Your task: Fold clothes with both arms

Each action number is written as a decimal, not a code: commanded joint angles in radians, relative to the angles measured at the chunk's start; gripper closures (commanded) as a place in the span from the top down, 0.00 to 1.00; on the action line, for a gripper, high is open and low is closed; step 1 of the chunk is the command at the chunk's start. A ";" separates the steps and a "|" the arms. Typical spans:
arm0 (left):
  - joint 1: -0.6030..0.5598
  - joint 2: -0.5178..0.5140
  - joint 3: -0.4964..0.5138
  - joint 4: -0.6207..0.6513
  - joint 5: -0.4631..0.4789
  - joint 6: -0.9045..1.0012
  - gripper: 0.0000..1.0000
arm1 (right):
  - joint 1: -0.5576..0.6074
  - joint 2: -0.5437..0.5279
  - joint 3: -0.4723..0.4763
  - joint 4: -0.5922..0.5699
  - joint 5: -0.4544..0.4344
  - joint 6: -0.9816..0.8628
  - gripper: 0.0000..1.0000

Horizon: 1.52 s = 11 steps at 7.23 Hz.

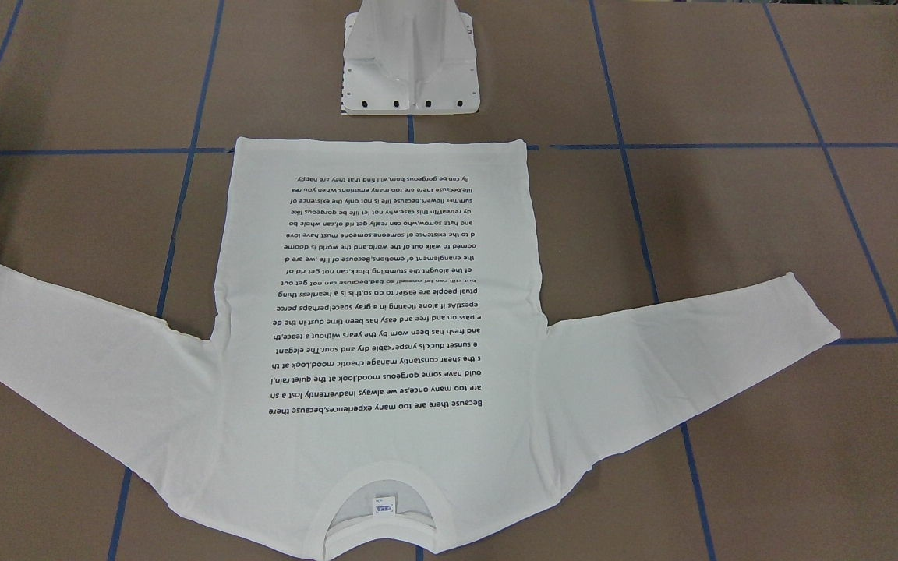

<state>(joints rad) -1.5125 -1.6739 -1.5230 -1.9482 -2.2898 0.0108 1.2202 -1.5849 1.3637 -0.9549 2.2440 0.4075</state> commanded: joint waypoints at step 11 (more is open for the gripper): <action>0.000 -0.003 -0.005 -0.006 0.000 0.003 1.00 | -0.041 0.006 -0.058 0.001 0.011 0.001 0.45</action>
<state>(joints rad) -1.5130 -1.6766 -1.5272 -1.9541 -2.2902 0.0138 1.1801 -1.5784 1.3057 -0.9539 2.2480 0.4092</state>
